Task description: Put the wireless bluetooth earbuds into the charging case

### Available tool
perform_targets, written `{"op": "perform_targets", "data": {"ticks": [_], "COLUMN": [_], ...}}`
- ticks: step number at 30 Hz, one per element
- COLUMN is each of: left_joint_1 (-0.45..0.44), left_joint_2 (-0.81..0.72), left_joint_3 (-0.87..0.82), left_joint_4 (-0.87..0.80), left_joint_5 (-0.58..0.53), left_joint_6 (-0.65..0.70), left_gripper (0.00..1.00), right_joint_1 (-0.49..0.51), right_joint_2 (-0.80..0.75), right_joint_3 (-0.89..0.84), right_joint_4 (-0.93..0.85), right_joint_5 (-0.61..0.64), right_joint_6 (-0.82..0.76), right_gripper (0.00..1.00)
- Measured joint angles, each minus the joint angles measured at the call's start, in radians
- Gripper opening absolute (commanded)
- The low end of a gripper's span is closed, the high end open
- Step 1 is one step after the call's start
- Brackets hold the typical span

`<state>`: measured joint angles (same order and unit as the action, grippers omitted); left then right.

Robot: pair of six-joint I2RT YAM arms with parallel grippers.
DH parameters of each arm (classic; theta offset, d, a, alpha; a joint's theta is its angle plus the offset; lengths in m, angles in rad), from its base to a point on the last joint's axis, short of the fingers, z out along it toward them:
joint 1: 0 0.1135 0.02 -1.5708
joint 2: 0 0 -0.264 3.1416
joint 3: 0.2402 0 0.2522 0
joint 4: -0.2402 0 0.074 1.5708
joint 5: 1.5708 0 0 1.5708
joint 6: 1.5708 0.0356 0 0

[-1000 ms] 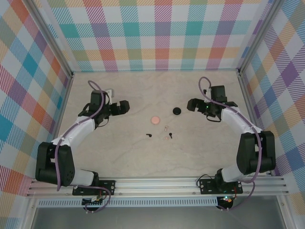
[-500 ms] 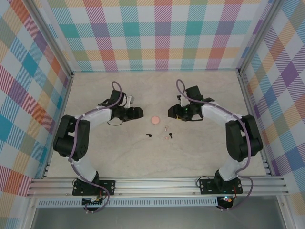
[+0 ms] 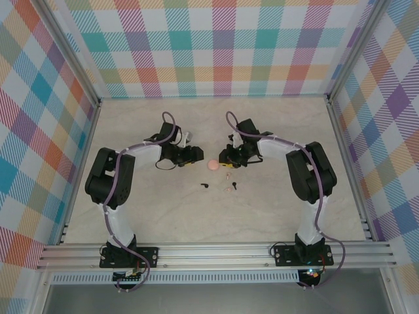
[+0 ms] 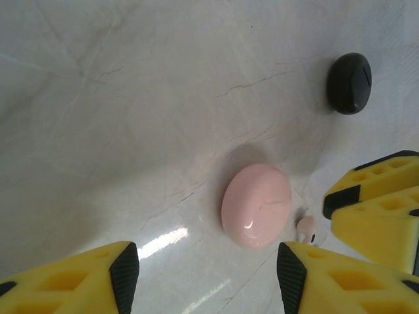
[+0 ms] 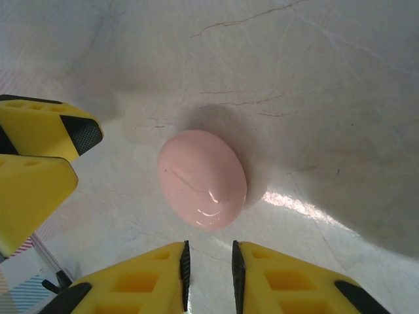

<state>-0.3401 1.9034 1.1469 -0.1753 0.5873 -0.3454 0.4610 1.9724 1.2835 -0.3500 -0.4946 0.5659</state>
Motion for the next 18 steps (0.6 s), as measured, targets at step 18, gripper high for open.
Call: {"op": "perform_targets", "data": {"ticks": [18], "left_joint_1": [-0.043], "left_joint_2": [0.079], "left_joint_3": [0.042], "left_joint_4": [0.002], "left_joint_5": [0.064], "left_joint_6": [-0.007], "left_gripper": [0.51], "right_joint_1": [0.009], "right_joint_2": [0.071], "right_joint_3": [0.038], "right_joint_4": [0.01], "right_joint_5": [-0.02], "right_joint_6": [0.029], "right_gripper": [0.25]}}
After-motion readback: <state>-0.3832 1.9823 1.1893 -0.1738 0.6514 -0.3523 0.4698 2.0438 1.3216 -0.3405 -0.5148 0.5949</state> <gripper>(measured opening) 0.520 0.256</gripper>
